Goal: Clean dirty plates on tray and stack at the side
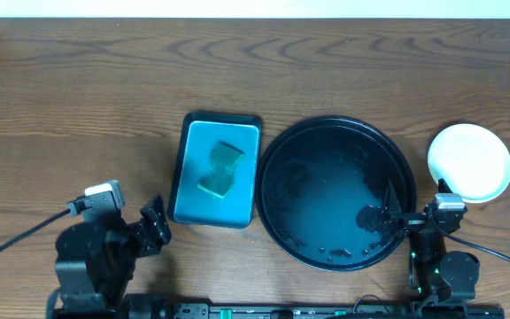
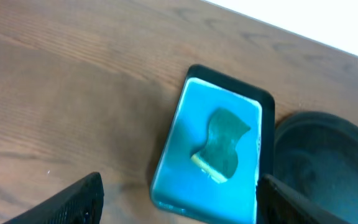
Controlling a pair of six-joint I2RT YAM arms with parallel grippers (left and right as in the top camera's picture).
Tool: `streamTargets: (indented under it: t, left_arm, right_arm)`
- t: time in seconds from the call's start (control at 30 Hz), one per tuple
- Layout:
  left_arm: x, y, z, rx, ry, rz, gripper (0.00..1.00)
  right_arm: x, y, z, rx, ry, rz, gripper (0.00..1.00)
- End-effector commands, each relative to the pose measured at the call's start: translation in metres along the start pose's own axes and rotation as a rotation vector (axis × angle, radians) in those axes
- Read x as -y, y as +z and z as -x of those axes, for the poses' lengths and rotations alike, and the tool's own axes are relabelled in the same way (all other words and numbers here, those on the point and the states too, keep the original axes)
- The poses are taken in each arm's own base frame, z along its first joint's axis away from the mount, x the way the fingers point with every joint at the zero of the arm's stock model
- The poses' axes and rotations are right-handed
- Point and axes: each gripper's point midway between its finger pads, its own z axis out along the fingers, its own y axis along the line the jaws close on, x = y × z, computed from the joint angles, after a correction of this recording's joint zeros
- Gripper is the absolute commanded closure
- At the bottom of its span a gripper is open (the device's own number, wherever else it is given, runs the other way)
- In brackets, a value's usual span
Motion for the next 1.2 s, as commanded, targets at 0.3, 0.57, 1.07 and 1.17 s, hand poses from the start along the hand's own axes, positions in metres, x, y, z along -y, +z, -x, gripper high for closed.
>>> streamTargets:
  t: [0.3,0.57,1.07,1.17]
  left_arm:
    - [-0.011,0.059,-0.020,0.378,0.032,-0.099,0.21]
    - [0.003,0.062,0.005,0.647,0.274,-0.134,0.21]
    - [-0.008,0.090,-0.040,0.425,0.329,-0.110,0.21]
    - [-0.008,0.090,-0.040,0.425,0.329,-0.110,0.21]
  right_arm:
    - [-0.004,0.000,-0.001,0.000,0.001,0.018,0.01]
    - [-0.004,0.000,-0.001,0.000,0.001,0.018,0.01]
    - [-0.004,0.000,-0.001,0.000,0.001,0.018,0.01]
    - [-0.004,0.000,-0.001,0.000,0.001,0.018,0.01]
